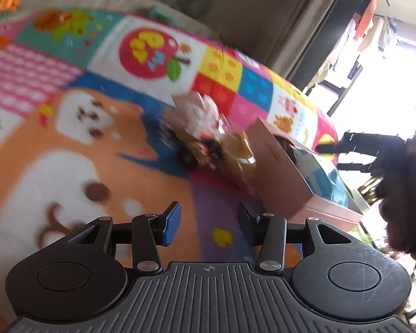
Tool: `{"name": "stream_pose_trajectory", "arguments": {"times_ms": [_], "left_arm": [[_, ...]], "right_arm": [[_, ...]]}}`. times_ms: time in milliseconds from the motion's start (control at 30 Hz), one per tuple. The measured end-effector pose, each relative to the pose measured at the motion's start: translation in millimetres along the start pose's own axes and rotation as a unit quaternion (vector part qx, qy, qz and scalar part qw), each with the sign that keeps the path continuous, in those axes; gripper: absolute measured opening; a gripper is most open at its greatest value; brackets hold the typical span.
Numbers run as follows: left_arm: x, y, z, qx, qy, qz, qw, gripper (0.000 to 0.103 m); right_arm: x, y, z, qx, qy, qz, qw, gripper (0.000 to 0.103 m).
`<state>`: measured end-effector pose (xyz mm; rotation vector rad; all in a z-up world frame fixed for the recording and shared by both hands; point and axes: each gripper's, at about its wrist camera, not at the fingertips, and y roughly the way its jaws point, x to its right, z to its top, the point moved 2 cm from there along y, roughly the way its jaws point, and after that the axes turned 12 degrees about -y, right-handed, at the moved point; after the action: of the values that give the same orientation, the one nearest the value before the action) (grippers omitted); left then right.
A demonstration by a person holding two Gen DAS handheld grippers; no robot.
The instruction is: Organize objects
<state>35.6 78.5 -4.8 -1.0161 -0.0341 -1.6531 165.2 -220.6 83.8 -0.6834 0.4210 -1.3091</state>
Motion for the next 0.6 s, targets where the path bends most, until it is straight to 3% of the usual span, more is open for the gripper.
{"name": "stream_pose_trajectory", "arguments": {"times_ms": [100, 233, 367, 600], "left_arm": [[-14, -9, 11, 0.025, -0.002, 0.022, 0.9994, 0.049], [-38, -18, 19, 0.048, -0.040, 0.038, 0.9973, 0.049], [-45, -20, 21, 0.051, -0.060, 0.021, 0.9967, 0.049], [-42, -20, 17, 0.050, -0.049, 0.007, 0.9975, 0.049]], "right_arm": [[-29, -7, 29, 0.013, -0.012, 0.040, 0.999, 0.077], [-85, 20, 61, -0.012, -0.030, 0.101, 0.994, 0.076], [-137, 64, 77, -0.039, -0.070, 0.091, 0.993, 0.068], [-170, 141, 94, -0.098, -0.079, 0.087, 0.988, 0.067]]}}
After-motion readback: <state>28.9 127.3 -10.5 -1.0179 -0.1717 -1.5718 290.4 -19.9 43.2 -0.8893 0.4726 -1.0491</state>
